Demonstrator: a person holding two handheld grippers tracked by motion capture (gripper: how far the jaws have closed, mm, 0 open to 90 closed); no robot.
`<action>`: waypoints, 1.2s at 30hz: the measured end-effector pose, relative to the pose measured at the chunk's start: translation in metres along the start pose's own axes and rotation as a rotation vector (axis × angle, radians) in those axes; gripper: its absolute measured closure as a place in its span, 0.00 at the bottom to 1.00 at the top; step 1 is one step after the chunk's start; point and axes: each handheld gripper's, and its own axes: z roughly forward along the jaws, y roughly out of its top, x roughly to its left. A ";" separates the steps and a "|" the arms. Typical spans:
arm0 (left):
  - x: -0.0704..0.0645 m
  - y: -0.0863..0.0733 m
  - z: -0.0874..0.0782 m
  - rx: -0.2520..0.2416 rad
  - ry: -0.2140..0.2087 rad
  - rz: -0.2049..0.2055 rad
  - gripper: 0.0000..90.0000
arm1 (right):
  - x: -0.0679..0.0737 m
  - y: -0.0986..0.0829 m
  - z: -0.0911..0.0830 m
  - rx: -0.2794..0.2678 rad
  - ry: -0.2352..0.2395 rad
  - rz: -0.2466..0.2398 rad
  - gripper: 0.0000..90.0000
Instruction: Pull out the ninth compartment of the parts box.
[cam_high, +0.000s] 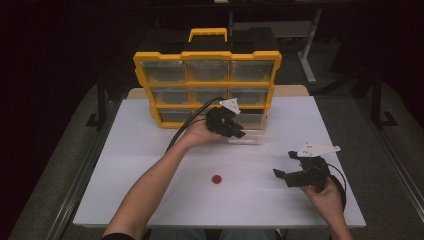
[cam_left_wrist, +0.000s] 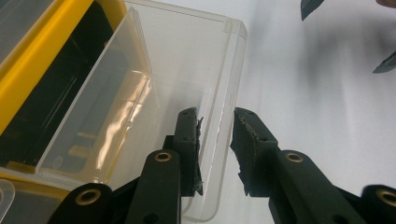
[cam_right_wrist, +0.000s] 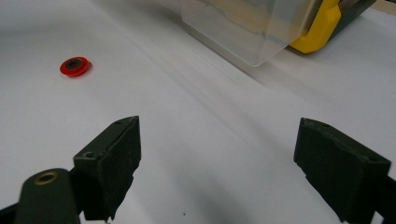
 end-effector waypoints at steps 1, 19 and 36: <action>0.000 0.000 0.000 -0.002 -0.001 -0.006 0.79 | 0.000 0.000 0.000 0.000 0.000 -0.001 0.16; -0.004 0.005 -0.023 -0.084 -0.002 -0.036 0.58 | -0.001 -0.001 0.001 0.007 0.001 0.019 0.16; -0.011 -0.010 -0.052 -0.128 0.034 -0.067 0.45 | -0.002 -0.001 0.007 0.030 0.007 0.035 0.16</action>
